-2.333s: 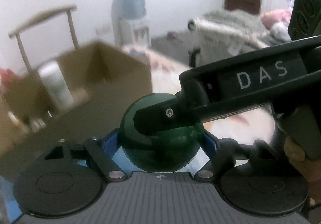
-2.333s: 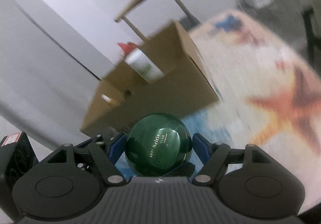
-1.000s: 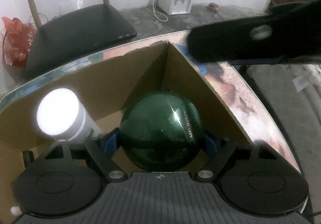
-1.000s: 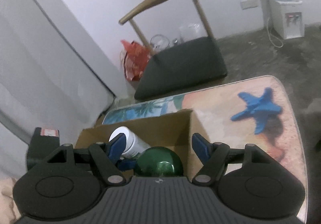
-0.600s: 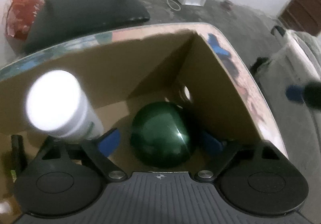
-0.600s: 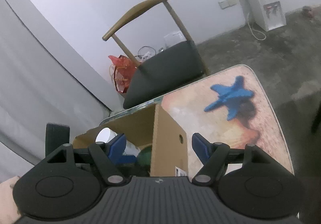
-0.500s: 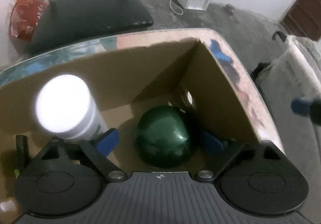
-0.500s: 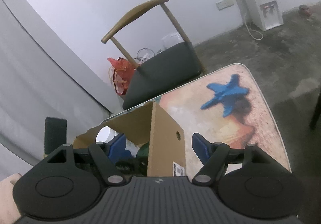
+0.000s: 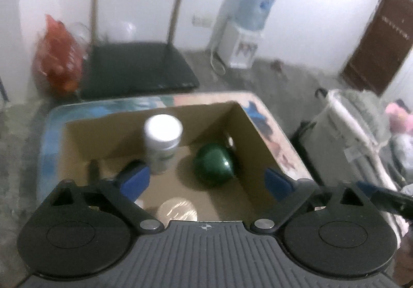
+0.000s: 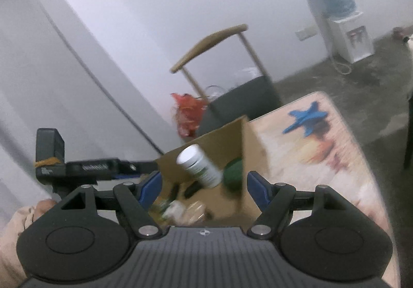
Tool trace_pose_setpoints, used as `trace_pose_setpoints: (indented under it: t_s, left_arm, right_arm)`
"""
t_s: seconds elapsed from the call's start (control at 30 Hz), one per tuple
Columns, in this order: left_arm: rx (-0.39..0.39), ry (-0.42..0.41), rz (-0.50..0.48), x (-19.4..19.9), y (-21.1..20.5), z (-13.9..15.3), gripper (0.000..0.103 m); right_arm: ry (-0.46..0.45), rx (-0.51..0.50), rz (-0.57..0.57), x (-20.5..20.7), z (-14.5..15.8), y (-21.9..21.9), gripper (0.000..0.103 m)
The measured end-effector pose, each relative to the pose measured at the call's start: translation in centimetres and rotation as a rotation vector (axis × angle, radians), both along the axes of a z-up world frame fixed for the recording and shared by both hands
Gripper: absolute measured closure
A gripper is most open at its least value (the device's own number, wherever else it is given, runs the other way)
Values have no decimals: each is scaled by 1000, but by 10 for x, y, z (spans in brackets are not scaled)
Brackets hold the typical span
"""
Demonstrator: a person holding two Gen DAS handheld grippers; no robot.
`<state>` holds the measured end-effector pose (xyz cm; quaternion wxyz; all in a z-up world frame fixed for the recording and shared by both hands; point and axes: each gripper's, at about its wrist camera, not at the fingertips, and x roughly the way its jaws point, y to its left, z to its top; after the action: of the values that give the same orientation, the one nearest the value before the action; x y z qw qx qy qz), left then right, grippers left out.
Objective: Organize rigid objects
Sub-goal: 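Return the right tool and grasp the clear glass cup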
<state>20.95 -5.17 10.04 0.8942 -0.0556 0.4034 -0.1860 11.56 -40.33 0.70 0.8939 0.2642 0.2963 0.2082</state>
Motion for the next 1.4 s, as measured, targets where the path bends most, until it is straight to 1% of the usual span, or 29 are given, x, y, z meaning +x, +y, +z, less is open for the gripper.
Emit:
trace_pose_setpoints:
  t_s: [0.1, 0.17, 0.23, 0.33, 0.37, 0.4, 0.43, 0.47, 0.5, 0.53, 0.57, 0.6, 0.67, 0.8, 0.93, 0.97, 1.0, 1.03, 1.1, 1.13, 1.17, 1.2, 1.23, 1.4]
  left_arm:
    - [-23, -33, 3, -41, 27, -5, 6]
    - [-33, -59, 5, -68, 42, -16, 5]
    - [-25, -75, 1, -86, 50, -32, 5]
    - [11, -98, -38, -107, 54, -57, 4]
    - [37, -103, -48, -112, 55, -64, 4]
    - [79, -118, -55, -117, 54, -73, 4]
    - [128, -137, -64, -121, 52, -82, 4]
    - [173, -156, -72, -124, 51, -91, 4]
    - [232, -177, -72, -125, 47, -103, 4]
    - [279, -187, -70, -124, 44, -113, 4]
    - [308, -197, -74, -122, 39, -124, 4]
    - [318, -207, -82, -120, 39, -131, 4]
    - [309, -231, -97, -117, 38, -141, 5]
    - [266, -268, -142, -109, 34, -148, 5]
    - [250, -289, -154, -99, 31, -155, 13]
    - [239, -292, -156, -97, 31, -157, 16]
    - [231, -293, -157, -98, 31, -160, 22]
    - [227, -291, -157, -97, 32, -163, 24]
    - [221, -290, -155, -95, 31, -168, 26]
    - [212, -292, -157, -95, 31, -168, 28]
    - [205, -295, -159, -97, 32, -169, 29]
    - [199, -299, -161, -98, 31, -169, 31]
    - [199, -303, -159, -101, 31, -169, 31]
    - [189, -299, -153, -107, 30, -168, 32]
  right_arm:
    - [-15, 11, 33, -22, -6, 20, 28]
    - [-21, -17, 54, -30, -14, 38, 28]
    - [-25, -62, 78, -35, -24, 58, 28]
    - [-1, -113, 159, -35, -42, 89, 28]
    - [6, -120, 187, -35, -47, 99, 26]
    - [13, -128, 210, -33, -52, 108, 23]
    - [19, -138, 233, -31, -55, 117, 21]
    - [21, -146, 253, -31, -58, 126, 16]
    - [20, -160, 272, -29, -60, 135, 14]
    - [21, -177, 286, -27, -62, 144, 14]
    - [24, -199, 302, -23, -63, 153, 14]
    - [27, -221, 313, -20, -65, 162, 13]
    - [39, -271, 328, -13, -70, 177, 13]
    - [52, -353, 357, -3, -77, 201, 13]
    - [46, -431, 383, 7, -84, 224, 8]
    - [46, -446, 391, 8, -86, 229, 8]
    - [47, -463, 398, 10, -87, 234, 8]
    - [48, -475, 403, 12, -89, 238, 8]
    - [56, -497, 408, 16, -93, 244, 8]
    - [60, -502, 408, 18, -94, 246, 9]
    - [67, -506, 408, 21, -96, 247, 12]
    - [76, -509, 413, 23, -97, 248, 19]
    - [81, -516, 410, 24, -98, 249, 21]
    - [83, -528, 404, 20, -97, 248, 23]
